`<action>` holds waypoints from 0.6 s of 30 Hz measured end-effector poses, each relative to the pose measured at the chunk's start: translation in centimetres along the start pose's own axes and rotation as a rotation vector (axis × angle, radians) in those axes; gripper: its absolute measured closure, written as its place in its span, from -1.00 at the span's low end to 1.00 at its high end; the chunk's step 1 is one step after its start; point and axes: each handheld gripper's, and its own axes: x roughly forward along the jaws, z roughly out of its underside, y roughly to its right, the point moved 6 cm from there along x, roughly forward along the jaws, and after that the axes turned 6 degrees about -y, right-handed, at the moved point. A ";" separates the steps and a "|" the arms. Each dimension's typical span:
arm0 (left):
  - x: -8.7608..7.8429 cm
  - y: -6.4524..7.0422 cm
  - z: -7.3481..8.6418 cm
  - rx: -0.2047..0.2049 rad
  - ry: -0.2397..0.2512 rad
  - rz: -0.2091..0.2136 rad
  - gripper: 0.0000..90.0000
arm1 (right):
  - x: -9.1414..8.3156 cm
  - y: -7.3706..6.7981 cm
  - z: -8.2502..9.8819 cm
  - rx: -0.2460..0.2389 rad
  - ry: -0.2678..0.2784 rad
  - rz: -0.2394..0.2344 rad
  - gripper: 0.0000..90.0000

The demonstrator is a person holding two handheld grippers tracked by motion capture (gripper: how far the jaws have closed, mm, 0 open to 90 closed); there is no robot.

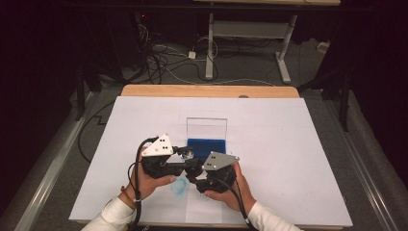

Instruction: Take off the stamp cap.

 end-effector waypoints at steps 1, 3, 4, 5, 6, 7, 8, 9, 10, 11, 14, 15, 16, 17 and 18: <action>-0.7 -0.1 -0.3 -0.008 0.025 0.013 0.23 | 0.1 1.0 0.5 0.056 -0.011 0.014 -0.13; -1.8 -0.6 -0.5 -0.005 0.030 -0.037 0.23 | -0.2 2.4 1.2 0.093 -0.012 0.011 -0.13; -2.2 -0.7 -0.5 -0.011 0.044 -0.040 0.23 | -0.5 2.2 1.2 0.043 -0.021 0.034 -0.13; -2.4 -1.0 -0.5 -0.023 0.050 -0.036 0.23 | -0.7 1.8 1.0 0.005 -0.030 0.043 -0.13; -2.5 -1.2 -0.4 -0.028 0.040 -0.042 0.23 | -0.9 1.6 0.9 -0.014 -0.038 0.068 -0.13; -2.5 -1.2 -0.4 -0.028 0.040 -0.042 0.23 | -0.9 1.6 0.9 -0.014 -0.038 0.068 -0.13; -2.6 -1.4 -0.3 -0.032 0.038 -0.047 0.23 | -1.0 1.6 0.9 -0.039 -0.044 0.086 -0.13; -2.7 -1.5 -0.2 -0.035 0.037 -0.045 0.23 | -1.0 1.6 0.9 -0.039 -0.044 0.086 -0.13; -2.8 -1.6 0.0 -0.027 0.022 -0.056 0.23 | -1.4 1.8 1.0 -0.057 -0.048 0.098 -0.13; -2.9 -1.7 0.1 -0.028 0.020 -0.058 0.23 | -1.7 1.8 1.1 -0.073 -0.051 0.108 -0.13; -3.1 -2.0 0.4 -0.033 0.004 -0.065 0.23 | -2.7 2.2 1.3 -0.081 -0.048 0.123 -0.13; -3.1 -2.0 0.4 -0.033 0.004 -0.065 0.23 | -3.0 2.3 1.4 -0.080 -0.045 0.134 -0.13; -3.1 -2.1 0.6 -0.033 -0.004 -0.067 0.23 | -3.4 2.5 1.4 -0.079 -0.037 0.136 -0.13; -3.0 -2.2 0.7 -0.031 -0.011 -0.073 0.23 | -3.9 2.6 1.5 -0.074 -0.031 0.130 -0.13; -3.0 -2.3 0.7 -0.032 -0.015 -0.073 0.23 | -4.3 2.8 1.6 -0.073 -0.027 0.135 -0.13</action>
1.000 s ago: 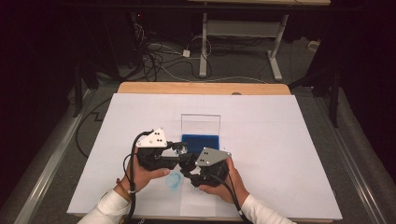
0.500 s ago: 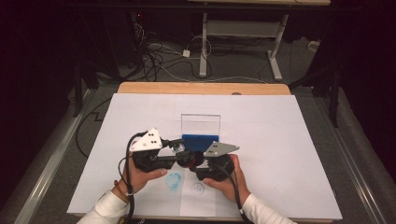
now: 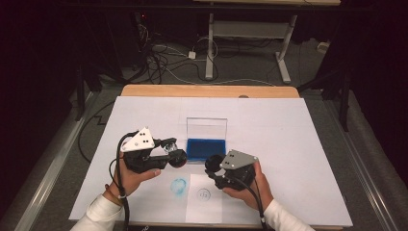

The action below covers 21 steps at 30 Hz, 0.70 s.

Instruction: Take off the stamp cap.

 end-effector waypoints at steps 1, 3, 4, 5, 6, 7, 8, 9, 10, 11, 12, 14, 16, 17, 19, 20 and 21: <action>0.0 -0.1 0.1 -0.003 0.001 -0.001 0.23 | -0.4 0.3 0.1 -0.002 0.003 0.019 -0.13; 0.0 -0.3 0.2 0.000 -0.010 -0.011 0.23 | -1.1 0.8 0.3 0.009 0.012 0.032 -0.13; 0.0 -0.3 0.3 0.002 -0.013 -0.014 0.23 | -1.5 1.1 0.5 0.010 0.015 0.043 -0.14; 0.0 -0.4 0.3 0.002 -0.015 -0.016 0.23 | -1.8 1.4 0.6 0.014 0.020 0.052 -0.14; 0.0 -0.4 0.4 0.003 -0.019 -0.019 0.23 | -2.2 1.6 0.8 0.016 0.023 0.060 -0.13; 0.0 -0.5 0.4 0.003 -0.022 -0.025 0.23 | -2.5 1.9 0.9 0.018 0.026 0.070 -0.13; 0.0 -0.5 0.4 0.003 -0.022 -0.025 0.23 | -2.8 2.1 1.1 0.023 0.032 0.073 -0.14; 0.0 -0.7 0.6 0.006 -0.027 -0.036 0.23 | -3.1 2.3 1.3 0.025 0.034 0.079 -0.14; -0.1 -0.7 0.6 0.004 -0.029 -0.036 0.23 | -3.3 2.5 1.5 0.025 0.036 0.087 -0.14; -0.1 -0.7 0.6 0.004 -0.029 -0.036 0.23 | -3.6 2.7 1.6 0.027 0.038 0.090 -0.14; -0.1 -0.9 0.8 0.002 -0.034 -0.043 0.23 | -3.8 2.8 1.8 0.027 0.038 0.092 -0.14; 0.0 -1.1 0.9 -0.004 -0.039 -0.044 0.23 | -4.4 3.1 2.3 0.032 0.043 0.104 -0.14; 0.1 -1.2 1.0 -0.004 -0.042 -0.047 0.23 | -4.8 3.4 2.7 0.035 0.052 0.106 -0.14; 0.1 -1.4 1.1 -0.007 -0.045 -0.048 0.23 | -5.1 3.6 2.9 0.041 0.048 0.113 -0.14; 0.2 -1.4 1.1 -0.006 -0.046 -0.047 0.23 | -5.5 3.9 3.4 0.051 0.052 0.123 -0.14; 0.3 -1.6 1.2 -0.002 -0.054 -0.058 0.23 | -5.8 4.1 3.7 0.063 0.053 0.131 -0.14; 0.3 -1.6 1.2 -0.003 -0.054 -0.057 0.23 | -6.0 4.3 3.9 0.069 0.053 0.139 -0.14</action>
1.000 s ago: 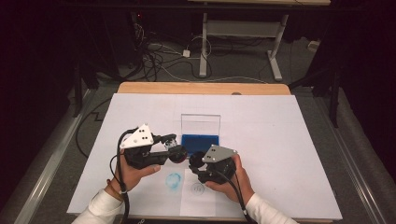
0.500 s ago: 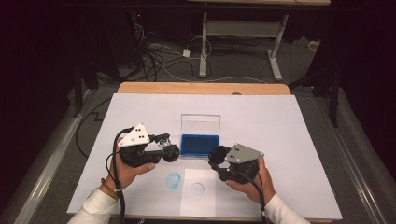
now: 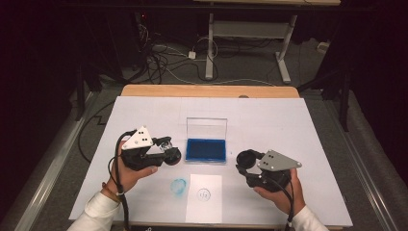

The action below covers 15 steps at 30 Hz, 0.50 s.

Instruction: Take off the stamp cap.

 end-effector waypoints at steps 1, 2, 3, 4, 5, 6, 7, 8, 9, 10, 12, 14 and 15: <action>0.0 0.0 0.0 0.000 0.000 0.004 0.23 | -0.2 0.2 0.2 0.006 0.002 0.004 -0.14; 0.0 0.0 0.0 0.000 0.000 0.004 0.23 | -0.5 0.5 0.5 0.012 0.003 0.010 -0.14; 0.1 -0.1 0.1 0.005 -0.008 -0.007 0.23 | -0.8 0.7 0.8 0.016 0.004 0.016 -0.14; 0.1 -0.1 0.1 0.007 -0.009 -0.007 0.23 | -1.0 0.9 1.0 0.022 0.004 0.019 -0.14; 0.1 -0.2 0.1 0.006 -0.009 -0.006 0.23 | -1.2 1.1 1.3 0.029 0.004 0.024 -0.14; 0.1 -0.2 0.1 0.007 -0.012 -0.007 0.23 | -1.4 1.3 1.6 0.031 0.003 0.034 -0.14; 0.2 -0.2 0.1 0.009 -0.014 -0.012 0.23 | -1.7 1.5 1.8 0.038 0.002 0.040 -0.14; 0.2 -0.2 0.1 0.009 -0.014 -0.012 0.22 | -1.8 1.7 2.1 0.045 0.000 0.045 -0.14; 0.2 -0.3 0.2 0.009 -0.019 -0.014 0.23 | -2.0 1.8 2.3 0.049 -0.001 0.050 -0.14; 0.2 -0.3 0.2 0.008 -0.019 -0.015 0.22 | -2.2 2.0 2.5 0.056 -0.004 0.053 -0.14; 0.3 -0.3 0.2 0.013 -0.024 -0.019 0.23 | -2.4 2.2 2.9 0.067 -0.005 0.057 -0.14; 0.3 -0.4 0.3 0.013 -0.025 -0.020 0.23 | -2.5 2.4 3.2 0.074 -0.011 0.060 -0.14; 0.3 -0.4 0.3 0.014 -0.025 -0.021 0.23 | -2.5 2.4 3.4 0.077 -0.015 0.062 -0.14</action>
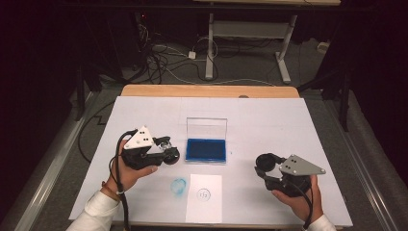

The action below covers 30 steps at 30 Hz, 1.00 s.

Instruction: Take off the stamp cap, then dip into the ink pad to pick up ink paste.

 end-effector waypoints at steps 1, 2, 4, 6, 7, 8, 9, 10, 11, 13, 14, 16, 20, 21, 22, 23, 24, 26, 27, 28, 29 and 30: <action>0.0 0.0 0.0 0.001 0.001 -0.003 0.23 | 0.0 0.0 0.0 0.000 0.000 0.000 -0.14; -0.1 0.0 0.0 0.001 0.001 -0.012 0.23 | 0.1 0.1 0.1 0.001 -0.001 -0.002 -0.14; -0.1 0.0 0.0 0.002 -0.003 -0.012 0.23 | 0.1 0.0 0.0 0.001 0.000 -0.002 -0.14; -0.1 0.0 0.0 0.007 -0.007 -0.013 0.23 | 0.2 -0.1 0.0 -0.009 -0.003 -0.002 -0.14; -0.1 0.0 0.0 0.007 -0.007 -0.013 0.23 | 0.2 -0.2 0.0 -0.009 -0.003 -0.002 -0.14; 0.0 0.0 -0.1 0.007 -0.008 -0.011 0.23 | 0.2 -0.3 0.0 -0.014 -0.005 -0.004 -0.14; 0.0 0.0 -0.1 0.005 -0.005 -0.008 0.23 | 0.2 -0.3 0.0 -0.017 -0.007 -0.003 -0.14; 0.1 0.0 -0.1 0.003 -0.004 -0.006 0.22 | 0.2 -0.3 0.0 -0.016 -0.007 -0.001 -0.14; 0.1 0.0 -0.1 0.005 -0.008 -0.006 0.23 | 0.2 -0.3 0.0 -0.017 -0.005 -0.001 -0.14; 0.1 -0.1 -0.1 0.002 -0.005 -0.026 0.22 | 0.2 -0.3 -0.1 -0.018 -0.005 0.000 -0.14; 0.1 -0.1 -0.2 0.000 -0.009 -0.020 0.22 | 0.2 -0.3 -0.1 -0.018 -0.005 0.000 -0.14; 0.2 -0.2 -0.4 -0.001 -0.006 -0.026 0.22 | 0.2 -0.3 0.1 -0.021 -0.007 -0.004 -0.14; 1.0 -0.3 -1.1 0.017 -0.018 -0.016 0.22 | -0.1 -0.3 0.1 -0.020 -0.002 -0.008 -0.14; 1.2 -0.4 -1.3 0.012 -0.017 -0.006 0.22 | -0.1 -0.3 0.1 -0.020 -0.002 -0.008 -0.14; 1.3 -0.4 -1.5 0.006 -0.014 0.005 0.22 | -0.1 -0.3 0.1 -0.021 -0.001 -0.008 -0.14; 1.5 -0.4 -1.6 0.002 -0.013 0.015 0.23 | -0.1 -0.3 0.1 -0.016 0.001 -0.010 -0.14; 1.8 -0.3 -1.8 0.007 -0.020 0.019 0.22 | -0.1 -0.2 0.0 -0.012 0.004 -0.012 -0.14; 2.6 -0.2 -2.3 0.015 -0.035 0.021 0.22 | 0.1 -0.3 0.0 -0.010 0.002 -0.014 -0.14; 2.6 -0.2 -2.3 0.015 -0.035 0.021 0.22 | 0.1 -0.3 0.0 -0.016 0.001 -0.015 -0.14; 2.9 -0.2 -2.5 0.015 -0.041 0.025 0.22 | 0.2 -0.4 0.0 -0.017 0.000 -0.016 -0.14; 3.2 -0.2 -2.7 0.015 -0.048 0.028 0.22 | 0.2 -0.4 0.0 -0.021 -0.002 -0.017 -0.14; 3.6 -0.3 -2.9 0.021 -0.055 0.029 0.22 | 0.2 -0.4 0.0 -0.021 -0.002 -0.017 -0.14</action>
